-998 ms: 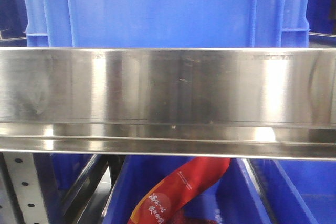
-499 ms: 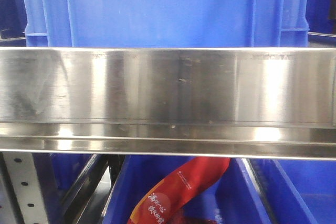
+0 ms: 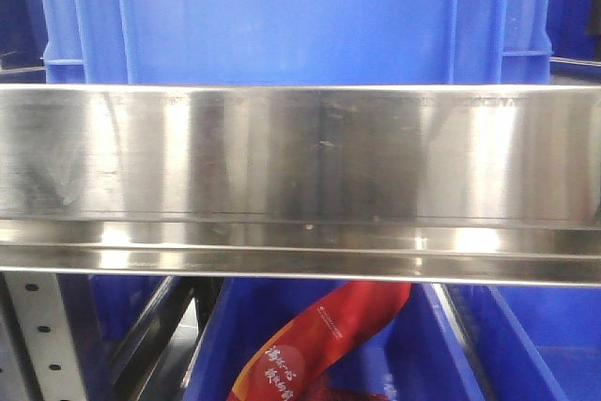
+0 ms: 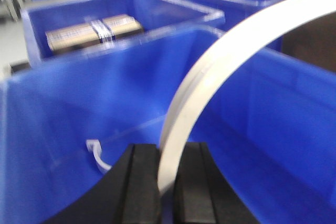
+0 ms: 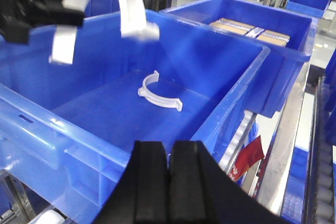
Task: Grab PVC pipe and place in blue bin
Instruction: 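Open both grippers to drop the white clamp into the blue bin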
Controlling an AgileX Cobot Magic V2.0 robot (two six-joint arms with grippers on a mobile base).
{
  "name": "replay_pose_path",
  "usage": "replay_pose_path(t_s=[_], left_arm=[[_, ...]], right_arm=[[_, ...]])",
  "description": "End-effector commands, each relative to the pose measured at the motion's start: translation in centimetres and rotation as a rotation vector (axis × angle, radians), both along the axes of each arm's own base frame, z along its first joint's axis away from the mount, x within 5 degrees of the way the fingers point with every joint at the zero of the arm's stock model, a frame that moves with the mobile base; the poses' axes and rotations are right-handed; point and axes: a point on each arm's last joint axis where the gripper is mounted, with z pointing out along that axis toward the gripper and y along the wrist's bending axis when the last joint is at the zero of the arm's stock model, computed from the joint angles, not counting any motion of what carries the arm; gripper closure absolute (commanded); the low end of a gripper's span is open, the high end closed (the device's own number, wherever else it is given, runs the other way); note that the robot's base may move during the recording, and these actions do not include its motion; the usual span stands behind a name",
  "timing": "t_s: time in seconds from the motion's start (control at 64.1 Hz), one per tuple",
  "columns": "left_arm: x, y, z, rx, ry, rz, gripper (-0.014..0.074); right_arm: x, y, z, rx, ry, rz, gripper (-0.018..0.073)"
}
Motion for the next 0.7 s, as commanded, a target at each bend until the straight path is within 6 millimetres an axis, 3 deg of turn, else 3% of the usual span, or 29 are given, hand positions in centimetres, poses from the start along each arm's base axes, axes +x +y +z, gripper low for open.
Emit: replay_pose_path(t_s=[0.0, 0.125, 0.265, 0.39, 0.577, 0.686], left_arm=[[-0.2, -0.2, 0.7, -0.036, -0.014, -0.003, 0.043], [-0.2, -0.2, 0.6, -0.036, 0.001, -0.006, 0.0295], [-0.4, -0.1, 0.8, -0.039, -0.001, -0.008, 0.0301], [-1.3, 0.3, 2.2, -0.061, -0.046, -0.005, 0.0396], [-3.3, 1.3, 4.5, -0.088, -0.1, -0.008, 0.0697], [-4.8, 2.3, 5.8, -0.092, -0.12, -0.007, 0.0707]], right_arm=[[-0.3, -0.2, 0.1, -0.005, -0.01, -0.009, 0.0721], [-0.3, -0.2, 0.1, -0.005, -0.007, -0.009, 0.0721], [-0.3, -0.2, 0.1, -0.005, -0.007, -0.009, 0.0721], [-0.3, -0.2, 0.0, -0.007, -0.001, -0.008, 0.0721], [-0.2, -0.2, 0.4, 0.003, -0.047, -0.015, 0.0721], [0.0, -0.2, 1.3, 0.049, -0.13, -0.02, 0.0721]])
